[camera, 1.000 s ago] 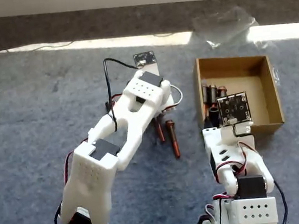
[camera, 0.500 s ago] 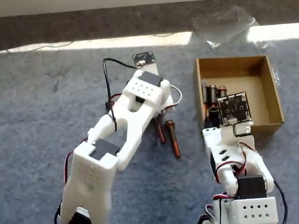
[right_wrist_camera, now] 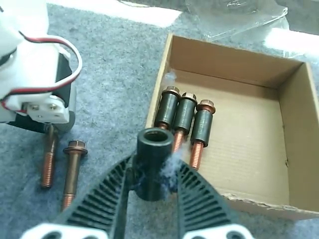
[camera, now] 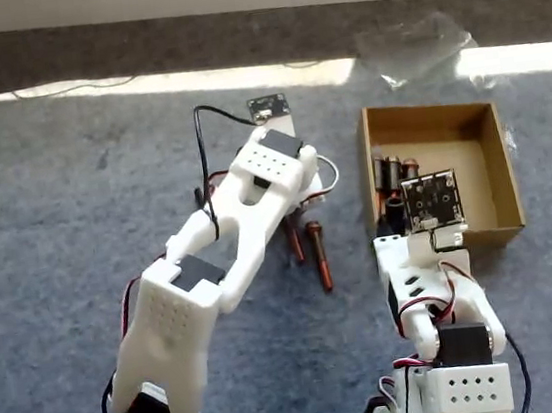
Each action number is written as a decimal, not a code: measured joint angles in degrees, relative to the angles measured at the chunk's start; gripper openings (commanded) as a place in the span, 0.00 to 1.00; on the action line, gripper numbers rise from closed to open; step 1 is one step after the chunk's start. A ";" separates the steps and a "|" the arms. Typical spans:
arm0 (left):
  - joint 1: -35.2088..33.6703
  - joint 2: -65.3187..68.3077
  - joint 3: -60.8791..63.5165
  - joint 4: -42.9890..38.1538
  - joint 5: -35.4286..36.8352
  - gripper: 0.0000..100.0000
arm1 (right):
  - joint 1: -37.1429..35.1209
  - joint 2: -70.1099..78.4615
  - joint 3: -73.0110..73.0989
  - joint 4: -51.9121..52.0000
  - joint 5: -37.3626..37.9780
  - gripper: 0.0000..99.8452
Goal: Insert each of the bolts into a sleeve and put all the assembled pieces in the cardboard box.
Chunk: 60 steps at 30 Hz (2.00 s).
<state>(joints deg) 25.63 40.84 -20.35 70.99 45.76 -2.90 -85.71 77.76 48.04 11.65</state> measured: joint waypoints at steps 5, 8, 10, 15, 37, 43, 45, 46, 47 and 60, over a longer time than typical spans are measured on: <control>0.00 1.85 -5.27 5.19 0.00 0.00 | 0.00 0.00 0.00 0.00 0.00 0.00; 0.00 2.02 -8.62 10.46 -0.62 0.00 | 0.00 0.00 0.00 0.00 0.00 0.00; -0.09 2.11 -10.73 13.71 -4.31 0.00 | 0.00 0.00 0.00 0.00 0.00 0.00; -0.09 2.11 -16.44 19.52 -14.15 0.00 | 0.00 0.00 0.00 0.00 0.00 0.00; -1.32 -20.31 -11.16 28.75 -35.16 0.00 | -4.92 0.00 0.00 0.00 0.00 0.00; -1.32 -32.79 -1.32 28.84 -39.74 0.00 | -12.22 0.00 0.00 0.00 0.00 0.00; -1.49 -36.84 2.11 28.84 -40.97 0.00 | -15.38 0.00 0.00 0.00 0.00 0.00; -2.20 -38.77 3.78 28.84 -41.58 0.00 | -16.62 0.00 0.00 0.00 0.00 0.00; -3.08 -40.70 5.54 28.84 -42.02 0.00 | -18.02 0.00 0.00 0.00 0.00 0.00; -16.53 -60.66 30.15 15.91 -42.64 0.01 | -26.55 0.35 5.36 -17.67 0.00 0.00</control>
<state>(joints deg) 9.10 -19.82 9.80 86.90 3.12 -29.45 -85.36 83.12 30.37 11.65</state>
